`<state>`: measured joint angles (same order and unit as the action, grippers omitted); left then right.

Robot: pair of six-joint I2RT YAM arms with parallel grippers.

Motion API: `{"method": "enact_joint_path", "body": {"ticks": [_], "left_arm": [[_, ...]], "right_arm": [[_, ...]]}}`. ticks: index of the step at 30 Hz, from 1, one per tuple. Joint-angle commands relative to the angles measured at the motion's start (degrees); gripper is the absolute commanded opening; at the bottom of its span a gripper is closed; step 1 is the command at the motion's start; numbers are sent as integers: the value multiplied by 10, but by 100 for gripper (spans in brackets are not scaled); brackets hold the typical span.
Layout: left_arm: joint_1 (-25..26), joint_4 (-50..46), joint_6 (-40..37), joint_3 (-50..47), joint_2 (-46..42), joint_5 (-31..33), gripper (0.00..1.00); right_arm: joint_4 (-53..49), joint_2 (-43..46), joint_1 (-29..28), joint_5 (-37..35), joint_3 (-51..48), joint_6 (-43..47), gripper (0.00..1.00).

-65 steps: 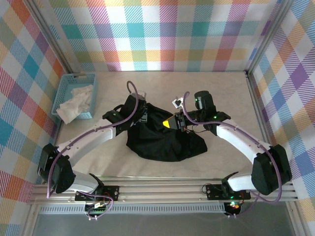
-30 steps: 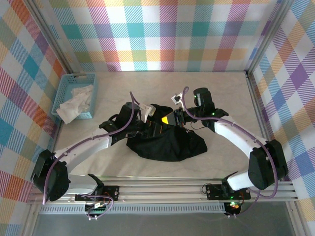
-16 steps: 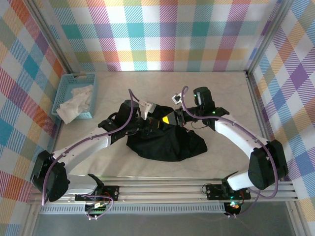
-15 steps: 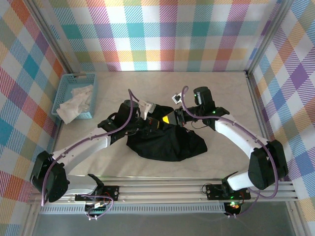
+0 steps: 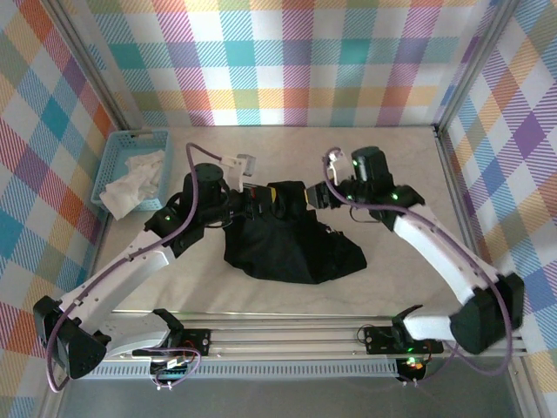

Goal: Fold the inside-out t-shirt

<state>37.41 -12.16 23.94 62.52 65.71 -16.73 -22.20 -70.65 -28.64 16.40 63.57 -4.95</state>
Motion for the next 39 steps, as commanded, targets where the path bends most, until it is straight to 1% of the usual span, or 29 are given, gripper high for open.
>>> {"method": "enact_joint_path", "body": {"ticks": [1, 2, 5, 8, 12, 14, 16, 19, 22, 23, 24, 26, 28, 30, 33, 34, 35, 37, 39], "left_arm": [[4, -30, 39, 28, 2, 26, 0], [5, -57, 36, 40, 5, 32, 0], [5, -78, 29, 52, 2, 29, 0], [5, -78, 29, 51, -7, 22, 0], [5, -88, 25, 55, -12, 18, 0], [5, -91, 22, 54, -12, 17, 0], [5, -93, 21, 53, -12, 21, 0], [5, -93, 19, 51, -13, 27, 0], [5, -92, 16, 50, -13, 32, 0], [5, -93, 15, 50, -13, 38, 0], [5, -95, 14, 50, -12, 47, 0], [5, -103, 12, 52, -11, 71, 0], [4, -108, 6, 53, -9, 101, 0], [3, -113, -6, 55, -3, 146, 0], [-1, -124, -27, 61, 19, 211, 0], [-2, -130, -33, 64, 26, 229, 1], [-2, -134, -40, 68, 32, 242, 5], [-2, -133, -50, 63, 30, 246, 17], [-2, -111, -59, 37, 4, 224, 34]], "right_arm": [[64, 74, -23, 109, -54, 30, 59], [76, 79, -38, 129, -64, 24, 59], [112, 50, -72, 146, -71, -2, 59], [164, 4, -85, 173, -63, -35, 57], [200, -31, -89, 176, -48, -50, 52], [205, -45, -90, 172, -39, -51, 45], [201, -57, -90, 171, -30, -48, 34], [183, -66, -90, 158, -26, -39, 20], [172, -62, -90, 157, -28, -32, 8], [164, -58, -90, 163, -25, -28, 2], [154, -54, -90, 165, -21, -25, 0], [132, -40, -88, 182, -12, -16, 0], [117, -30, -82, 233, 1, -25, 0], [131, -26, -71, 298, 11, -61, 0], [189, -28, -57, 358, 16, -140, 0], [207, -30, -53, 367, 17, -165, 0], [230, -33, -48, 376, 17, -189, 0], [259, -41, -39, 381, 20, -227, 0], [278, -49, -29, 381, 22, -257, 0]]}}
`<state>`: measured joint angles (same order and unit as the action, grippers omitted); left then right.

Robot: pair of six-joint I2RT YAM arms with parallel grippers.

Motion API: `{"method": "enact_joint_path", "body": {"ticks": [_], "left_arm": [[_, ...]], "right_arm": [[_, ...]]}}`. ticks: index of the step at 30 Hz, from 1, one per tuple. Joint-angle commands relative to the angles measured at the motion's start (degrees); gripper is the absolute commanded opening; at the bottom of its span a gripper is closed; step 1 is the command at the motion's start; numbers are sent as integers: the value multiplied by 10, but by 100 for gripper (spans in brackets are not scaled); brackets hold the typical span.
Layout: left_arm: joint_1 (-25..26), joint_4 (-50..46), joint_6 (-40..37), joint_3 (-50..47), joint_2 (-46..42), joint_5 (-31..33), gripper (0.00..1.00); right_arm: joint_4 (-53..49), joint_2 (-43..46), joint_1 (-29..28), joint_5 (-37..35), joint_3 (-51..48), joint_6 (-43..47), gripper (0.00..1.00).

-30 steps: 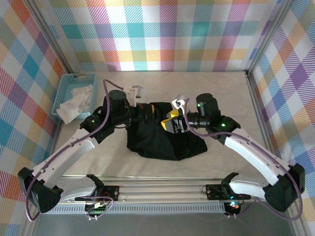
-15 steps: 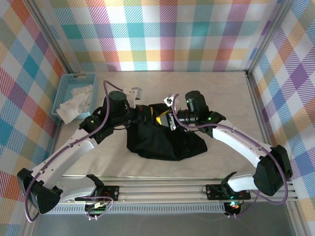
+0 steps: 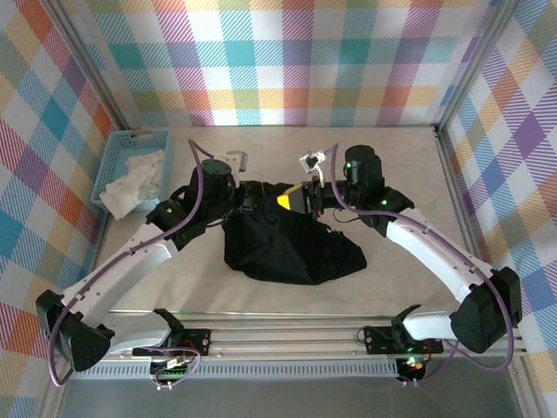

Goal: Fold the inside-out t-shirt

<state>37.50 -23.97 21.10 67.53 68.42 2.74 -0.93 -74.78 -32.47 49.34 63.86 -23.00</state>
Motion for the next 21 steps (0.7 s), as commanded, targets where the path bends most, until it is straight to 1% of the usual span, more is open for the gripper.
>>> {"method": "enact_joint_path", "body": {"ticks": [1, 3, 4, 5, 6, 8, 9, 11, 15, 17, 21], "left_arm": [[-3, 20, -32, -31, -40, 16, 40], [-3, 60, -35, -82, -83, -28, 56], [-3, 75, -36, -104, -100, -49, 62], [-2, 114, -35, -129, -115, -78, 66], [-2, 139, -33, -149, -123, -112, 69], [-1, 164, -32, -164, -118, -163, 70], [-1, 171, -34, -166, -111, -184, 69], [2, 182, -41, -165, -98, -204, 68], [2, 184, -58, -148, -67, -208, 55], [2, 187, -62, -137, -49, -218, 50], [2, 195, -67, -126, -26, -215, 40]], "right_arm": [[72, -12, 13, 52, 19, -84, 0], [91, -20, 22, 56, 16, -107, 0], [102, -23, 25, 59, 15, -117, 0], [112, -27, 28, 63, 15, -125, 0], [114, -28, 31, 66, 17, -127, 0], [94, -30, 34, 72, 26, -113, 0], [78, -29, 38, 74, 32, -102, 0], [59, -28, 46, 84, 40, -92, 0], [29, -28, 57, 100, 50, -77, 0], [25, -28, 59, 104, 51, -75, 0], [18, -27, 61, 111, 51, -68, 0]]}}
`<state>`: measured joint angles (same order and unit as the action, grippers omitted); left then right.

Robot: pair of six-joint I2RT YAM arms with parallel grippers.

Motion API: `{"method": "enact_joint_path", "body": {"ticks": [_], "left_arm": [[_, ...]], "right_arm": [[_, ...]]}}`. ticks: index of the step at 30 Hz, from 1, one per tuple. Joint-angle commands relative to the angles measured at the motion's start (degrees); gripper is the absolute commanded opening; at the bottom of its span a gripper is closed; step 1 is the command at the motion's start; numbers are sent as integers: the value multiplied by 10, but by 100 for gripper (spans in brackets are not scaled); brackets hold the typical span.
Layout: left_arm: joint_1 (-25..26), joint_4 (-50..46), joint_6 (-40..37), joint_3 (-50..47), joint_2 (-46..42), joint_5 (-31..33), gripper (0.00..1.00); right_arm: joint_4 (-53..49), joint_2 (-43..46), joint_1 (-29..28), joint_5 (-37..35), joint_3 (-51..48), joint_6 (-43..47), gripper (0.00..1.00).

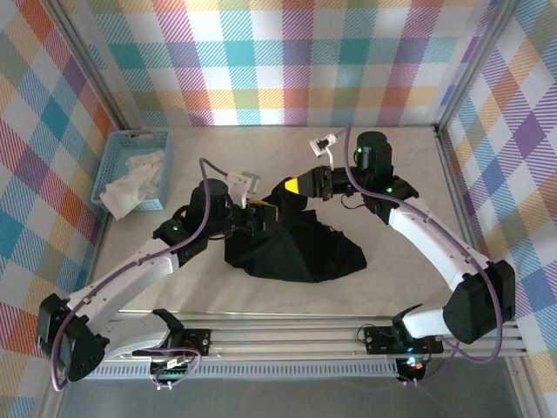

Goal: Fold the inside-out t-shirt

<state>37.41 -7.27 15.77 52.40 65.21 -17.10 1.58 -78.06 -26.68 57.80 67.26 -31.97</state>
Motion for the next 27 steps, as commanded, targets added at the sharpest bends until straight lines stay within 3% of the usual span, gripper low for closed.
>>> {"method": "enact_joint_path", "body": {"ticks": [1, 4, 8, 13, 18, 27], "left_arm": [[3, 31, -14, 27, 10, -15, 37], [3, 39, -17, 35, 21, -23, 29], [2, 24, -28, 51, 17, -37, 0], [3, 43, 3, 50, -49, -105, 0], [3, 48, 34, 63, -93, -154, 0], [1, -13, 8, 89, -110, -94, 0]], "right_arm": [[-11, 5, 3, 27, 16, 25, 0], [-25, 7, 7, 31, 17, 36, 0], [-68, 15, 20, 31, 30, 60, 0], [-161, 25, 26, -53, 67, 100, 0], [-137, 24, 25, -82, 67, 72, 0], [-204, 23, 26, -94, 91, 126, 2]]}}
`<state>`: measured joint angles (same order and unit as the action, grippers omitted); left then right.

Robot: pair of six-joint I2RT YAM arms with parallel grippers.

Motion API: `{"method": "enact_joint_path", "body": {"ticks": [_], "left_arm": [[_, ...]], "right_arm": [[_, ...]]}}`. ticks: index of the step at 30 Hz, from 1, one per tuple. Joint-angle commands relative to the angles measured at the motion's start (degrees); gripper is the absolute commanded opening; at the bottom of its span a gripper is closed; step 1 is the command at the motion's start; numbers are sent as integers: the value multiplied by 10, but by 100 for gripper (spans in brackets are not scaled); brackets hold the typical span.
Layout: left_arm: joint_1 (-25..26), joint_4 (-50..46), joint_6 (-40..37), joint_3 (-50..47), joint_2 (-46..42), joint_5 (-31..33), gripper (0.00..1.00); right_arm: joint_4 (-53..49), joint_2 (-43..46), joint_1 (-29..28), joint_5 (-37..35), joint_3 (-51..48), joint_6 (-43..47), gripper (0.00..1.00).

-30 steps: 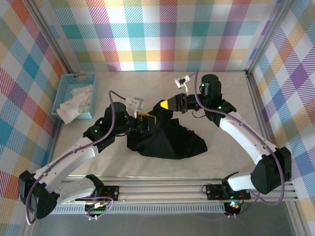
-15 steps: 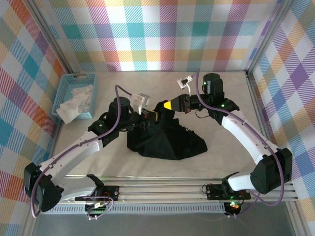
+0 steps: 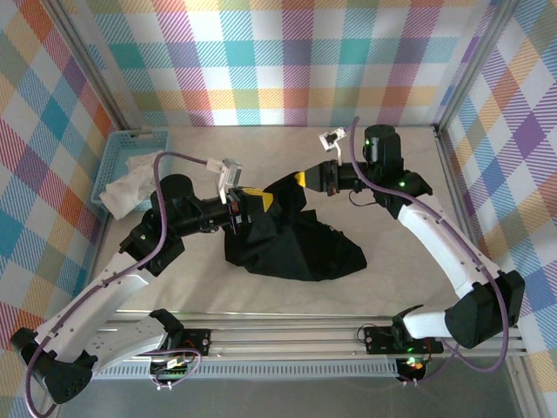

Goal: Fold the inside-out t-shirt

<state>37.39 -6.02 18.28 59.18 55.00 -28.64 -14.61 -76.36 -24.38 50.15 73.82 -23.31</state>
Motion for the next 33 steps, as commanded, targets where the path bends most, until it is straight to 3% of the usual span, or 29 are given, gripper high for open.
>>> {"method": "enact_joint_path", "body": {"ticks": [1, 5, 8, 11, 13, 15, 21, 26, 33], "left_arm": [[0, -32, -22, 23, -9, 26, 0], [-6, -64, -45, 23, -11, 47, 0], [-11, -118, -53, 31, -4, 104, 0], [-17, -158, -49, 41, 4, 148, 0], [-18, -152, -48, 38, 7, 119, 0], [-18, -136, -41, 33, 9, 86, 0], [-18, -129, -35, 35, 7, 79, 0], [-18, -127, -28, 39, 11, 79, 0], [-19, -131, -28, 46, 18, 78, 0]], "right_arm": [[-53, 9, 2, -24, 26, 49, 2], [-79, 16, 3, -14, 24, 84, 1], [-89, 22, 3, 2, 21, 104, 1], [-149, 21, 4, -123, 40, 112, 5], [-167, 17, 4, -206, 45, 107, 7], [-159, 11, 3, -229, 39, 101, 12], [-141, 38, -4, -218, 2, 131, 31], [-39, 108, -52, -137, -110, 163, 39], [9, 91, -148, -197, -159, 202, 41]]}}
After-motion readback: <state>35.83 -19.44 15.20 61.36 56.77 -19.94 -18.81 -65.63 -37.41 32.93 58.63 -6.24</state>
